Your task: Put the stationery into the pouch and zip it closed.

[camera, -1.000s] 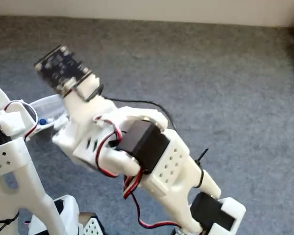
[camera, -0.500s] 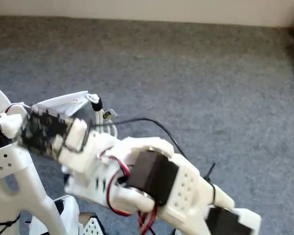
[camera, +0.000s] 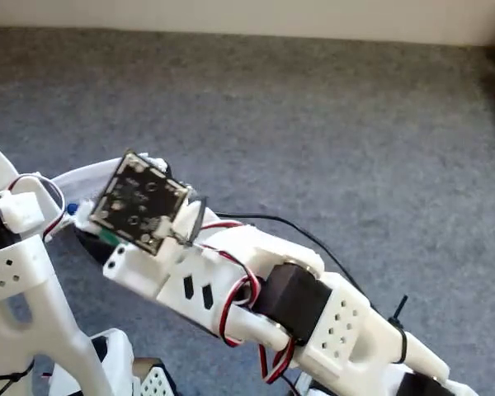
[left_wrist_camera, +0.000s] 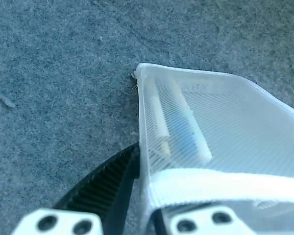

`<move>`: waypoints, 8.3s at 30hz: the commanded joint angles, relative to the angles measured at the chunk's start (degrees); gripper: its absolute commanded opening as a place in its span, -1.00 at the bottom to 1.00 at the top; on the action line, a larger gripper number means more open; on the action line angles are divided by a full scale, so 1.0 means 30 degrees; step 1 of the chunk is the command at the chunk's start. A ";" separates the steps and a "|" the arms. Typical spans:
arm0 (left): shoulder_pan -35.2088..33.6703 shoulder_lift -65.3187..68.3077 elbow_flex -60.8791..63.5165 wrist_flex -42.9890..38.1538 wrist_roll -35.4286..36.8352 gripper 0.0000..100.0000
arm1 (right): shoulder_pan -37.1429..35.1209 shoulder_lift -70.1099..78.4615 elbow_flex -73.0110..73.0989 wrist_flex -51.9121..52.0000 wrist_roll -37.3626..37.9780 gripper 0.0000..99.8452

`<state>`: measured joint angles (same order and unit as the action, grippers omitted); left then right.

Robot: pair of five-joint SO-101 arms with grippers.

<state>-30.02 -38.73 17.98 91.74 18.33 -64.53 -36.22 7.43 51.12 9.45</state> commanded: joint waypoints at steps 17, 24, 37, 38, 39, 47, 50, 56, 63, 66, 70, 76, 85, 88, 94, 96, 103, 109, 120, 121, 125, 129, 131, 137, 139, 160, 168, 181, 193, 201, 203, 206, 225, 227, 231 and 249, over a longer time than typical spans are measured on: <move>0.0220 0.0103 0.0073 -0.0234 0.0147 -0.99 | 0.2154 -0.0982 0.8308 -1.8886 0.0322 -0.99; 0.0220 0.0103 0.0073 -0.0234 0.0147 -0.99 | 0.2095 -0.0601 0.8806 -1.9590 0.0322 -0.99; 0.0190 0.0103 0.0073 -0.0234 0.0147 -0.99 | 0.2212 0.2857 0.8777 -1.9502 0.0498 -0.99; 0.0190 0.0103 0.0073 -0.0234 0.0147 -0.99 | 0.2212 0.2857 0.8835 -1.9473 0.0996 -0.99; 0.0190 0.0103 0.0073 -0.0234 0.0147 -0.99 | 0.2212 0.2857 0.8923 -1.9443 0.1788 -0.99; 0.0190 0.0103 0.0073 -0.0234 0.0147 -0.99 | 0.2095 0.2857 1.0183 -1.9004 0.7766 -0.99; 0.0190 0.0103 0.0073 -0.0234 0.0147 -0.99 | 0.2154 0.2857 1.0183 -1.8974 0.7795 -0.98; 0.0190 0.0103 0.0073 -0.0234 0.0147 -0.99 | 0.2154 0.2857 1.0183 -1.8974 0.7766 -0.85; 0.0190 0.0103 0.0073 -0.0264 0.0147 -0.99 | 0.2183 0.2857 1.0330 -1.8945 0.7766 -0.58; 0.0190 0.0103 0.0073 -0.0264 0.0147 -0.99 | 0.2183 0.2857 1.0330 -1.8769 0.7766 -0.58; 0.0190 0.0103 0.0103 -0.0264 0.0147 -0.99 | 0.2183 0.2857 1.0183 -1.6982 0.7766 -0.58; 0.0190 0.0132 0.0103 -0.0264 0.0147 -0.99 | 0.2535 0.2828 1.0154 -1.5604 0.7766 -0.62; 0.0190 0.0161 0.0103 -0.0264 0.0147 -0.99 | 0.5026 0.2828 0.8952 -1.5311 0.8117 -0.98; 0.0190 0.0190 0.0103 -0.0264 0.0147 -0.99 | 0.5348 0.2652 0.9040 -1.5311 1.0315 -0.99; 0.0190 0.0190 0.0103 -0.0264 0.0147 -0.99 | 0.4059 0.0484 0.9158 -1.5136 1.1810 -0.99; 0.0190 0.0190 0.0103 -0.0264 0.0147 -0.99 | 0.3648 -0.0425 0.9158 -1.3758 1.1780 -0.98; 0.0190 0.0190 0.0103 -0.0234 0.0117 -0.99 | 0.3150 -0.2300 0.7546 -0.8894 0.6945 -0.98; 0.0190 0.0190 0.0103 -0.0234 0.0117 -0.99 | 0.3121 -0.1275 0.5846 -0.6168 0.5685 -0.98; -0.0835 0.0220 0.0103 -0.0234 0.0117 -0.99 | 0.2769 0.4879 0.4703 -0.6198 0.5597 -0.98; -0.0835 0.0220 0.0103 -0.0234 0.0117 -0.99 | 0.2711 0.5143 0.4615 -0.6081 0.5597 -0.98; -0.0835 0.0220 0.0103 -0.0234 0.0117 -0.99 | 0.2652 0.4850 0.3707 -0.4293 0.5597 -0.98; -0.0835 0.0220 0.0103 -0.0234 0.0117 -0.99 | 0.2652 0.2974 0.2623 -0.2564 0.5568 -0.98; -0.0835 0.0220 0.0103 -0.0234 0.0117 -0.99 | 0.2652 0.1919 0.2505 -0.2359 0.5568 -0.98; -0.0835 0.0220 0.0132 -0.0234 0.0117 -0.99 | 0.2681 0.0689 0.2388 -0.2271 0.3136 -0.98; -0.0835 0.0220 0.0132 -0.0205 0.0117 -0.99 | 0.2330 0.0777 0.2388 -0.2300 0.2608 -0.98; -0.0835 0.0103 0.0601 -0.0352 0.0117 -0.99 | 0.3033 0.1978 -0.0601 0.1714 0.2374 -0.66; -0.0835 0.0103 0.0601 -0.0352 0.0117 -0.99 | 0.3414 0.1861 -0.2095 0.4879 0.2374 -0.64; -0.0835 0.0103 0.0630 -0.0264 0.0088 -0.99 | 0.4996 -0.4469 0.7575 0.2154 0.2374 -0.64; -0.0718 0.0103 0.1070 -0.0322 -0.0645 -0.99 | 0.5875 -0.6403 1.8681 -1.0593 0.2081 -0.64; -0.0718 0.0103 0.1070 -0.0322 -0.0645 -0.99 | 0.5875 -0.4557 1.8330 -1.2791 -0.0850 -0.64; -0.0718 0.0103 0.1070 -0.0322 -0.0645 -0.99 | 0.5846 -0.4147 1.8330 -1.3436 -0.0850 -0.64; -0.0718 0.0103 0.1070 -0.0322 -0.0645 -0.99 | 0.5846 -0.3385 1.8330 -1.4579 -0.0850 -0.64; -0.0718 0.0103 0.1099 -0.0234 -0.0645 -0.99 | 0.5612 -0.0894 1.6015 -1.6278 -0.0850 -0.64; -0.0718 0.0103 0.1245 -0.0264 -0.0645 -0.99 | 0.5495 -0.0952 1.5956 -1.6278 -0.0850 -0.64; -0.0689 0.0103 0.1685 -0.0352 -0.0645 -0.99 | 0.5319 -0.0777 1.5985 -1.6835 -0.0850 -0.64; -0.0689 0.0103 0.1656 -0.0352 -0.0674 -0.99 | 0.5319 -0.0747 1.6103 -1.9062 -0.0762 -0.65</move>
<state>-31.78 -39.08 22.55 91.56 16.66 -47.65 -37.36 60.18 -4.35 7.43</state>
